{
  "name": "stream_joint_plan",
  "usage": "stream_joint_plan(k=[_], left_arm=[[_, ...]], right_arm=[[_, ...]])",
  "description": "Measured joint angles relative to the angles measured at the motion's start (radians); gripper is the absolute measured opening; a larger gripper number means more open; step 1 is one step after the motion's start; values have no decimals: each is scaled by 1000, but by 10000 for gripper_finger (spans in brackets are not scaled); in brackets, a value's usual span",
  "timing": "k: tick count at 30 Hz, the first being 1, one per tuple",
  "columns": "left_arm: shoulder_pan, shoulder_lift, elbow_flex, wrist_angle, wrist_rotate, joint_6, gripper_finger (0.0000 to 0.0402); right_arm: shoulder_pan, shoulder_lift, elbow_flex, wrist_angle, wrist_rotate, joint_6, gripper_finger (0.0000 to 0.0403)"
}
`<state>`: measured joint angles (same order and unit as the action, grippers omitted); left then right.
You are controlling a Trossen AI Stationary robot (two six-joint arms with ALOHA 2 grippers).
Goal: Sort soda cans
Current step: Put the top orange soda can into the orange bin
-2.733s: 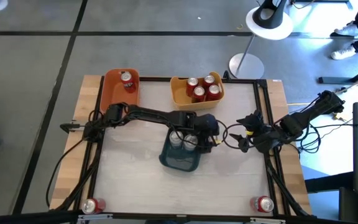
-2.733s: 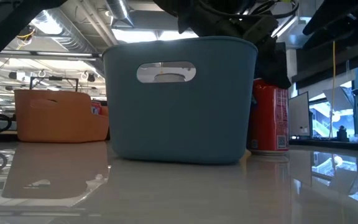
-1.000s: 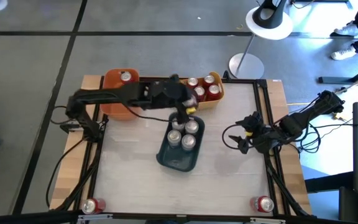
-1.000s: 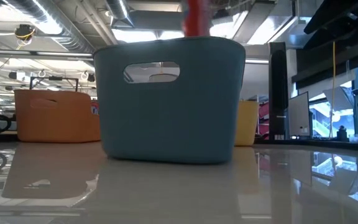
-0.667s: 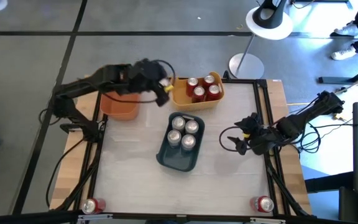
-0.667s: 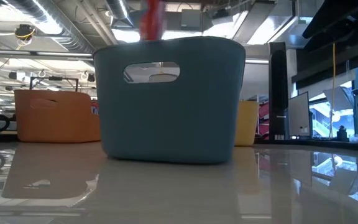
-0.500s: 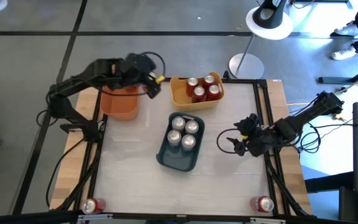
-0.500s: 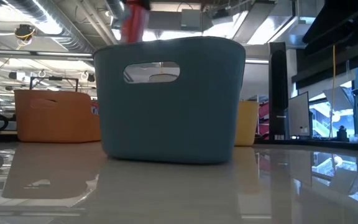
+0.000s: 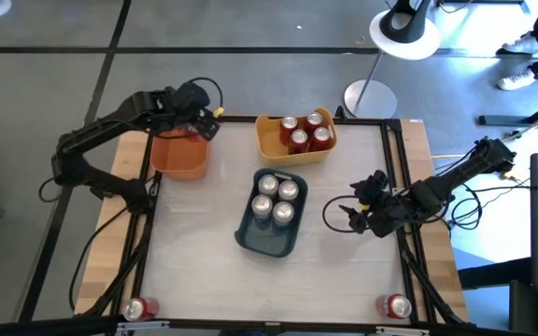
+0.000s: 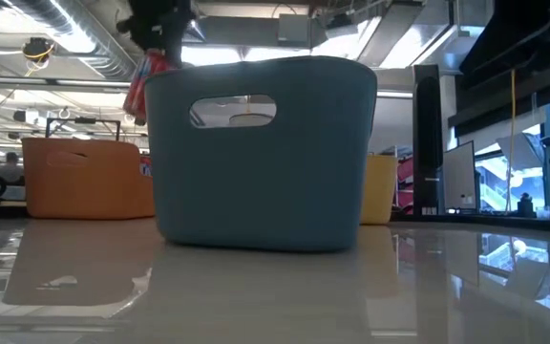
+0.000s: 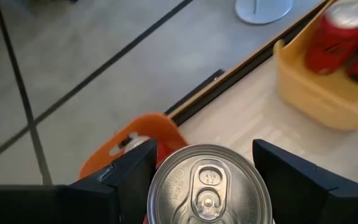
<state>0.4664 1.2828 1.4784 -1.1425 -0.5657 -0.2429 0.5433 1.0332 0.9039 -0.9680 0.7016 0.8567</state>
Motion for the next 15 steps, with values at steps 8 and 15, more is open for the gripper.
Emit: stream_joint_plan(k=[8,15], left_arm=[[102,-31,-287,223,0,-22,245],[151,-32,-456,353,0,-117,245]], right_arm=[[0,0,0,6,85,4,353],[0,0,0,24,132,3,353]])
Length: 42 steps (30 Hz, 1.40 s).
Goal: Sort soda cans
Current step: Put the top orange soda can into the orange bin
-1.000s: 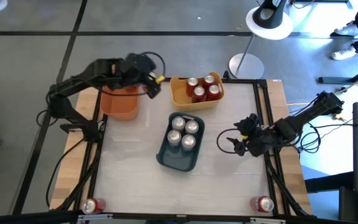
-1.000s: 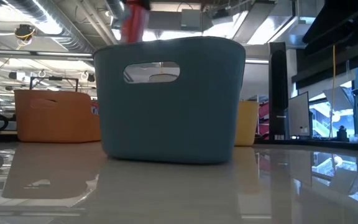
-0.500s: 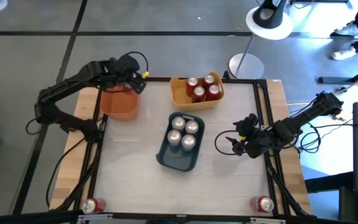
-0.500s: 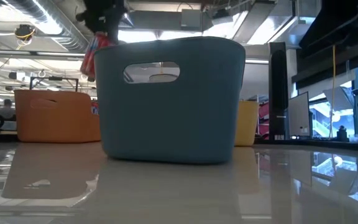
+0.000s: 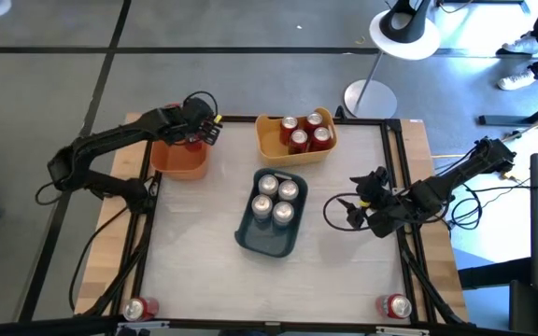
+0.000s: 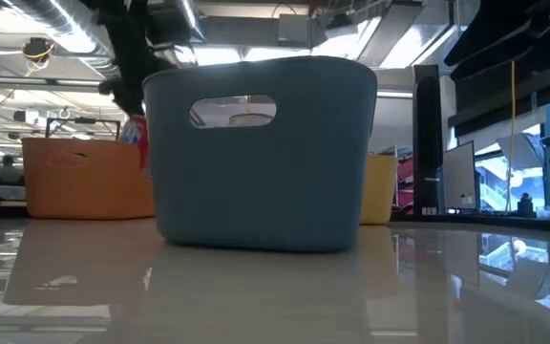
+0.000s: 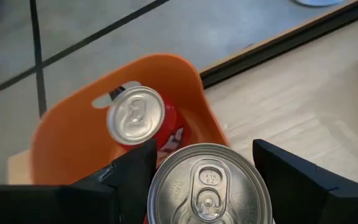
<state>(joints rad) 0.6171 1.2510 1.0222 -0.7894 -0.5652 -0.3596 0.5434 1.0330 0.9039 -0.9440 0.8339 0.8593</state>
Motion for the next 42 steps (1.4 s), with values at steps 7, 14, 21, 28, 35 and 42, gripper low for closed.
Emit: stream_joint_plan(k=[7,14,21,28,35,42], left_arm=[[6,0,-124,142,0,-25,245],[6,4,-182,206,0,-37,245],[6,4,-203,206,-1,-34,247],[11,3,-203,208,-6,-36,289],[23,-11,-203,194,-4,-21,320],[22,-115,-170,144,0,-1,318]], right_arm=[[0,0,0,7,74,0,353],[0,-1,0,7,72,8,353],[0,-1,0,6,64,8,353],[0,-1,0,-15,-22,-6,353],[0,-1,0,-22,-40,-7,353],[0,-1,0,-24,-40,-22,353]])
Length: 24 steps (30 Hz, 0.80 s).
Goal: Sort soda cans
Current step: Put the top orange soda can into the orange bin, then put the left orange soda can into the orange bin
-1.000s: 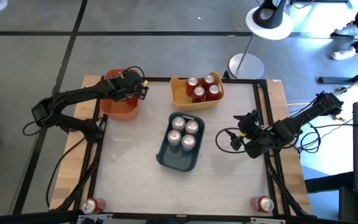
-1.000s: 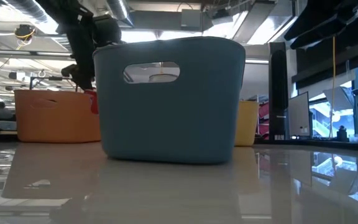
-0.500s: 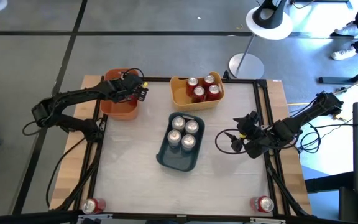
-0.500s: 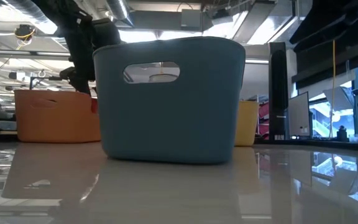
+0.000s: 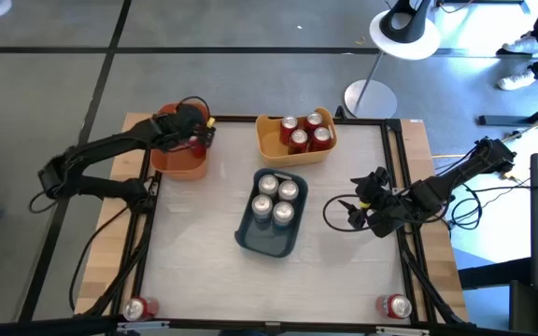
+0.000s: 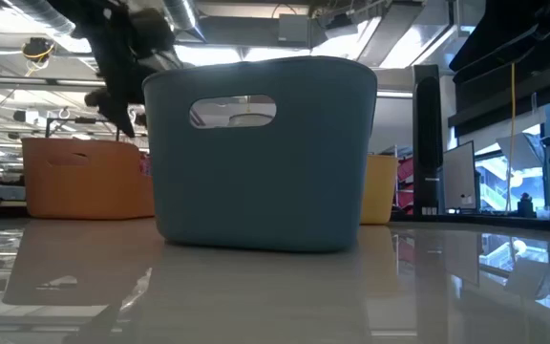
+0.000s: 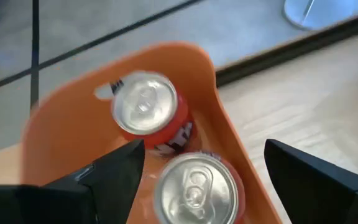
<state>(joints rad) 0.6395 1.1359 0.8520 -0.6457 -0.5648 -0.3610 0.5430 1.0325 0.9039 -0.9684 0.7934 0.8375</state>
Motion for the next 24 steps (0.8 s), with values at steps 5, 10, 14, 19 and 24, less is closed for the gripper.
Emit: stream_joint_plan(k=[5,10,14,19,24], left_arm=[[0,-90,42,-45,18,9,318],[-25,-175,77,-19,131,56,318],[-83,-232,79,108,353,146,318],[-161,-254,79,328,565,204,317],[-215,-249,79,542,565,111,317]], right_arm=[[0,0,0,0,5,-6,353],[0,0,0,1,9,-6,353],[0,0,0,8,9,-6,353],[0,0,0,24,22,-9,353],[0,0,0,28,22,-12,353]])
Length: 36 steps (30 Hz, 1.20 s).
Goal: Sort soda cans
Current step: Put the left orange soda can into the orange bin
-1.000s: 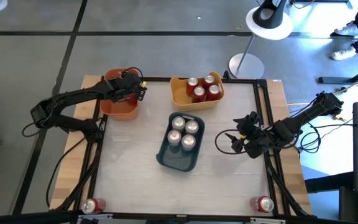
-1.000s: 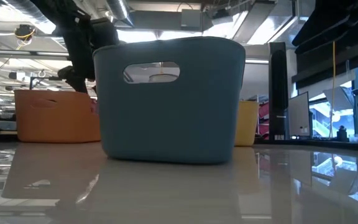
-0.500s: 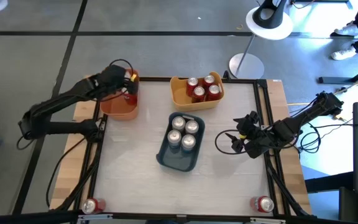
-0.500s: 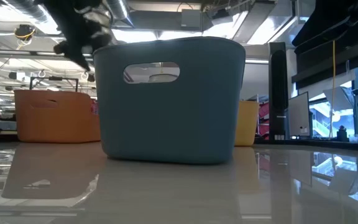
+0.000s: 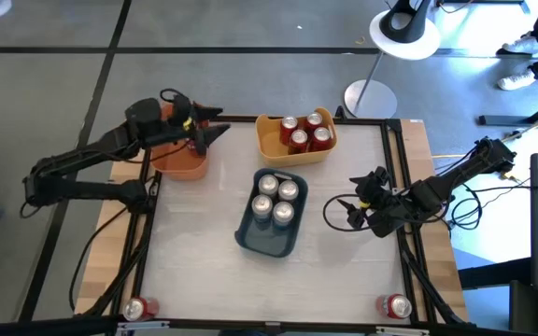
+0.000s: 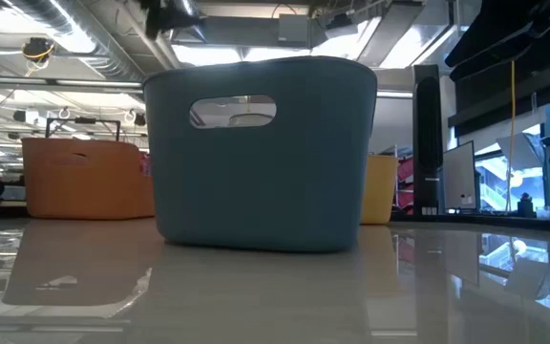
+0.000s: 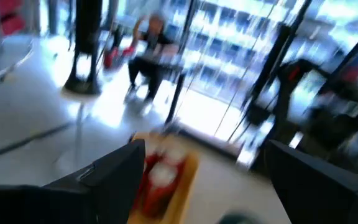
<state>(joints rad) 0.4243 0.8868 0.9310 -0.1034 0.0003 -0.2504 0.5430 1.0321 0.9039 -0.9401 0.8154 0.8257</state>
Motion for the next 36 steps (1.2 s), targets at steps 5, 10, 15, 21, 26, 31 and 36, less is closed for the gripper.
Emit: stream_joint_plan(k=[5,10,15,21,26,31,36], left_arm=[[-58,13,0,228,92,-3,317],[-180,38,0,300,151,35,317],[-318,65,0,237,118,145,317],[-463,91,0,100,-40,254,317],[-567,133,10,48,-123,307,317],[-637,208,153,-217,-192,258,317],[-711,291,310,-481,-195,160,317]], right_arm=[[0,0,0,0,0,0,353],[0,0,0,-1,0,-1,353],[0,0,0,-7,0,-2,353],[0,0,0,-5,3,-18,353],[0,0,0,-6,29,-23,353],[0,0,0,-6,53,-23,353],[0,0,0,-13,53,-23,353]])
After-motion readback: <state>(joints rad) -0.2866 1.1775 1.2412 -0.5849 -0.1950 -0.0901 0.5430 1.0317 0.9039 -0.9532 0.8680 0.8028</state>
